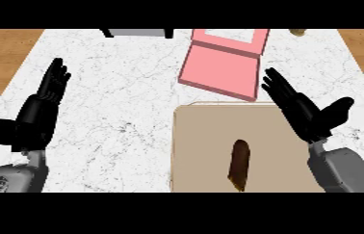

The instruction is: Pick the sweet potato from the tray and place it in the cardboard box

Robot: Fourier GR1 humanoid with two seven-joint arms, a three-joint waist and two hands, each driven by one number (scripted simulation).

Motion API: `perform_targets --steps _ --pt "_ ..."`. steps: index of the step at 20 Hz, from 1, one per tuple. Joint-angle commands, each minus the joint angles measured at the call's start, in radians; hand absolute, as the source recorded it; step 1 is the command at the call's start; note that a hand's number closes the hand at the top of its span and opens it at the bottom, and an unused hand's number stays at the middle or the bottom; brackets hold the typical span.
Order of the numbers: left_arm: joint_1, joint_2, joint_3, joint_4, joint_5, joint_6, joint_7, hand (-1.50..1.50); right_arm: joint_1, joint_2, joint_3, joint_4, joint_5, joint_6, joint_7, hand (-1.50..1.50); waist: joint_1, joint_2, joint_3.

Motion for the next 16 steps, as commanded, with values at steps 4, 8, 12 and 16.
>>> perform_targets --steps 4,8,12,16 --pt "-0.018 0.069 -0.042 0.003 -0.051 -0.082 -0.036 0.0 -0.115 -0.145 -0.042 -0.241 0.254 -0.279 0.108 -1.5 -0.083 -0.016 -0.014" --pt "-0.004 0.088 -0.069 0.008 -0.045 -0.135 -0.04 0.0 -0.087 -0.397 -0.017 -0.25 0.501 -0.305 0.243 -1.5 -0.151 -0.032 -0.024" --pt "-0.003 0.089 -0.087 0.015 -0.035 -0.178 -0.06 0.0 -0.022 -0.45 0.048 -0.527 0.614 -0.339 0.411 -1.5 -0.122 -0.019 -0.013" --pt "-0.02 0.065 -0.112 0.021 -0.049 -0.182 -0.079 0.0 0.049 -0.516 0.184 -0.677 0.797 -0.285 0.491 -1.5 -0.086 -0.004 -0.009"
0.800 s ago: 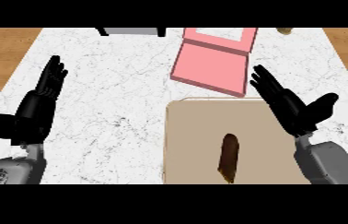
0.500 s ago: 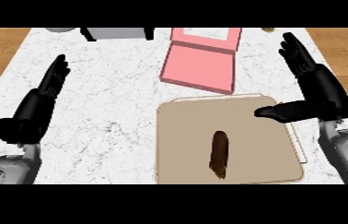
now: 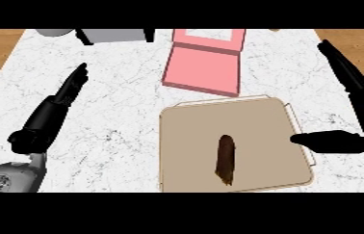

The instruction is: Pick the sweet potato from the tray and place it in the cardboard box

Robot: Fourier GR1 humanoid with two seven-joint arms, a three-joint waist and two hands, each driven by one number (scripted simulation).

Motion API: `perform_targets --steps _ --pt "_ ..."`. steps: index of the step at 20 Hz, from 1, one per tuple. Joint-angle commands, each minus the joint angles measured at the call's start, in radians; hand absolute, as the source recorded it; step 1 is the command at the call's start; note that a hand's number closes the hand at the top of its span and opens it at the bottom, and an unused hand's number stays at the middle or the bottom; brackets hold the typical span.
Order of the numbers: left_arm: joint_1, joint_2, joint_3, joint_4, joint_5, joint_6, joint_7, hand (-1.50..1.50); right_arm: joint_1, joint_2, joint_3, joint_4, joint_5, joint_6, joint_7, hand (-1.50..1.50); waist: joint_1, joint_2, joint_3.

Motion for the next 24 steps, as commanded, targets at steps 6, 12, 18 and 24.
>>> perform_targets --steps 6,12,18,24 --pt "-0.05 -0.017 -0.032 0.039 -0.008 -0.057 -0.037 0.0 -0.013 -0.14 0.208 -0.328 0.213 0.256 0.43 -1.5 0.057 0.019 0.002" --pt "-0.124 -0.039 -0.029 0.076 -0.005 -0.064 -0.026 0.0 -0.149 -0.072 0.369 -0.342 0.132 0.537 0.709 -1.5 0.093 0.029 0.0" --pt "-0.124 -0.042 -0.048 0.041 -0.02 -0.068 0.013 0.0 -0.28 0.112 0.522 -0.227 0.123 0.639 0.914 -1.5 0.118 0.024 0.0" --pt "-0.113 -0.041 -0.025 0.092 -0.023 -0.069 -0.029 0.0 -0.312 0.223 0.606 -0.14 0.079 0.663 1.041 -1.5 0.089 0.019 0.0"
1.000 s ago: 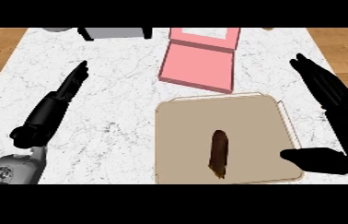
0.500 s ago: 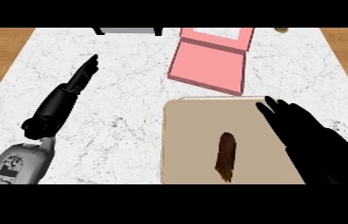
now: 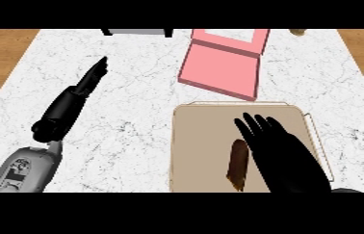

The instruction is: Pick the sweet potato from the tray and place it in the cardboard box

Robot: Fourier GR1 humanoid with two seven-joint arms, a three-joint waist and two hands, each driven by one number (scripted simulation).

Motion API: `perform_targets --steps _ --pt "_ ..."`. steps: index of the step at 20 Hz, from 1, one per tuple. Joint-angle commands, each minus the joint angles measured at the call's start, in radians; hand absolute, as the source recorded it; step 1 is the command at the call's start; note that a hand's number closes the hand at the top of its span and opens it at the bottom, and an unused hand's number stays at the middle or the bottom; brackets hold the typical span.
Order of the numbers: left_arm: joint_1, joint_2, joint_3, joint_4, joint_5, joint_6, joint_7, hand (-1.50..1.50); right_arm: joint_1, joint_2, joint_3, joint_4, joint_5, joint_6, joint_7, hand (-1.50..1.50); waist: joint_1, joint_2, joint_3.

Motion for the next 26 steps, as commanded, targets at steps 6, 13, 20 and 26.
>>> perform_targets --steps 6,13,20,26 --pt "0.008 -0.003 -0.001 -0.013 -0.006 -0.01 0.008 0.0 -0.077 0.257 0.109 0.203 -0.005 0.079 0.335 -1.5 -0.011 -0.003 0.004" --pt "0.04 0.009 0.021 -0.013 -0.004 -0.019 -0.027 0.0 -0.14 0.351 0.119 0.349 0.053 0.114 0.338 -1.5 -0.016 -0.008 0.003" --pt "0.038 -0.008 0.023 -0.024 -0.02 -0.002 -0.012 0.0 -0.122 0.403 0.099 0.397 0.086 0.164 0.339 -1.5 -0.034 -0.009 0.005" --pt "0.022 0.004 0.067 0.014 -0.004 -0.014 -0.025 0.0 -0.079 0.402 0.124 0.443 0.155 0.16 0.323 -1.5 -0.043 -0.005 0.006"
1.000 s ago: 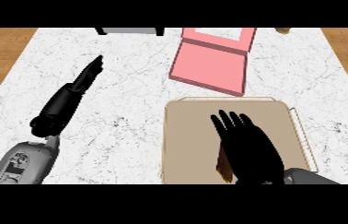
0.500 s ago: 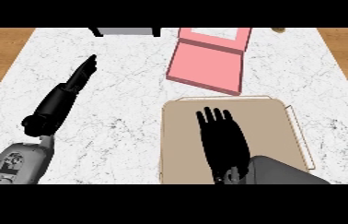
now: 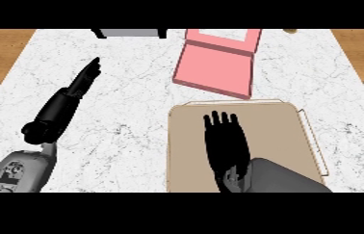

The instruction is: Pick the sweet potato from the tray and place it in the cardboard box

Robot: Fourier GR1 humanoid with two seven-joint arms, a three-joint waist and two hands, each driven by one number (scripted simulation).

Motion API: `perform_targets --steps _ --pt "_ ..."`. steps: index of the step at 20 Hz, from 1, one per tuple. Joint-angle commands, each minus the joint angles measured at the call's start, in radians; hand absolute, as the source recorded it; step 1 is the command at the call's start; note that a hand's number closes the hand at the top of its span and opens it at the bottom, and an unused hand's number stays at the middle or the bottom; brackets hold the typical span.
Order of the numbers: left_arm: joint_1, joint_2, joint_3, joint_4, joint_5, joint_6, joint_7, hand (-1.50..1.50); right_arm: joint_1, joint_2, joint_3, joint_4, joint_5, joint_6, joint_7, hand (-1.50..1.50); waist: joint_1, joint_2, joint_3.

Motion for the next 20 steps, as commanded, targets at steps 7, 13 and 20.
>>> perform_targets --steps 7,13,20 --pt "0.039 -0.013 0.001 -0.028 -0.008 -0.017 -0.003 0.0 0.069 0.07 -0.015 0.039 0.097 0.066 0.202 -1.5 0.003 0.002 0.002" --pt "0.022 -0.015 0.013 -0.018 -0.018 -0.027 -0.001 0.0 0.123 0.077 -0.039 0.066 0.127 0.105 0.15 -1.5 0.0 0.003 0.002" --pt "0.003 -0.009 0.04 0.008 -0.02 -0.036 -0.016 0.0 0.173 0.055 -0.061 0.137 0.232 0.084 0.101 -1.5 -0.001 0.004 0.002"
